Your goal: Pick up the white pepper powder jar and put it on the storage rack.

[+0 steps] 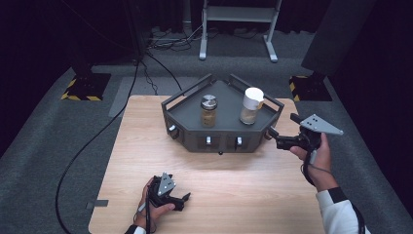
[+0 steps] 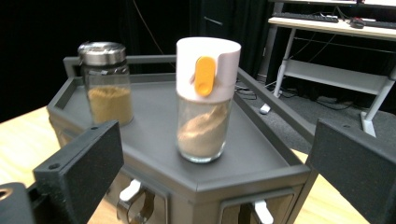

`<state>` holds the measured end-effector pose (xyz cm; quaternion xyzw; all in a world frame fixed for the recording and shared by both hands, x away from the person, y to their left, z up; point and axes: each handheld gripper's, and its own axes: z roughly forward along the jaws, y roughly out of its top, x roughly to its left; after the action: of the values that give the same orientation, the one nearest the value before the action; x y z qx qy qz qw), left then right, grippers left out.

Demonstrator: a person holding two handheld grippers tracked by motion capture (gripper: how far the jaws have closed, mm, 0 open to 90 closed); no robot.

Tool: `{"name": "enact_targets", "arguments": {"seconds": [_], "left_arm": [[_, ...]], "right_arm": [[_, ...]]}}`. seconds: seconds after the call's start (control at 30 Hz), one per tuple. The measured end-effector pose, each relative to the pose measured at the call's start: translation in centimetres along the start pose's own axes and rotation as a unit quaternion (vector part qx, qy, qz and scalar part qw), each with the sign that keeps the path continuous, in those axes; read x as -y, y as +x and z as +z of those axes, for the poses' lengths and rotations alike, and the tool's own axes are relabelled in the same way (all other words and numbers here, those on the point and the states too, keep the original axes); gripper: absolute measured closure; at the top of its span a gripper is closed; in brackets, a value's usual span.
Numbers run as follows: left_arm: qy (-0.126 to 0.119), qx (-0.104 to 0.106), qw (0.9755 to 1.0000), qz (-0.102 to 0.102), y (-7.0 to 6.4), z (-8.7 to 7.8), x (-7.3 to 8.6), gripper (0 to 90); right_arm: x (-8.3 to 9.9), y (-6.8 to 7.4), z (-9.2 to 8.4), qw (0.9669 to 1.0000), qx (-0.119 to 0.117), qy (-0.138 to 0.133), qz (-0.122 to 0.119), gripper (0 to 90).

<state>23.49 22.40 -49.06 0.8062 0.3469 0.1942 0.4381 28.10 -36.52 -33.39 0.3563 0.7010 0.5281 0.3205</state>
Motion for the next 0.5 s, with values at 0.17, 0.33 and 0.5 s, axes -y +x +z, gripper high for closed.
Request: {"name": "enact_targets", "arguments": {"seconds": [0.17, 0.33, 0.5], "left_arm": [[0.0, 0.0, 1.0, 0.0, 0.0, 0.0, 0.0, 2.7], [0.0, 0.0, 1.0, 0.0, 0.0, 0.0, 0.0, 2.7], [-0.001, -0.001, 1.0, -0.001, -0.1, 0.0, 0.0, 2.7]], "right_arm": [[1.4, 0.2, -0.9, 0.9999, -0.01, 0.006, 0.001, 2.5], [3.2, 0.8, -1.9, 0.9996, -0.023, 0.019, -0.001, 2.5], [5.2, 1.2, -3.0, 0.9991, -0.024, 0.034, -0.003, 2.5]]}}
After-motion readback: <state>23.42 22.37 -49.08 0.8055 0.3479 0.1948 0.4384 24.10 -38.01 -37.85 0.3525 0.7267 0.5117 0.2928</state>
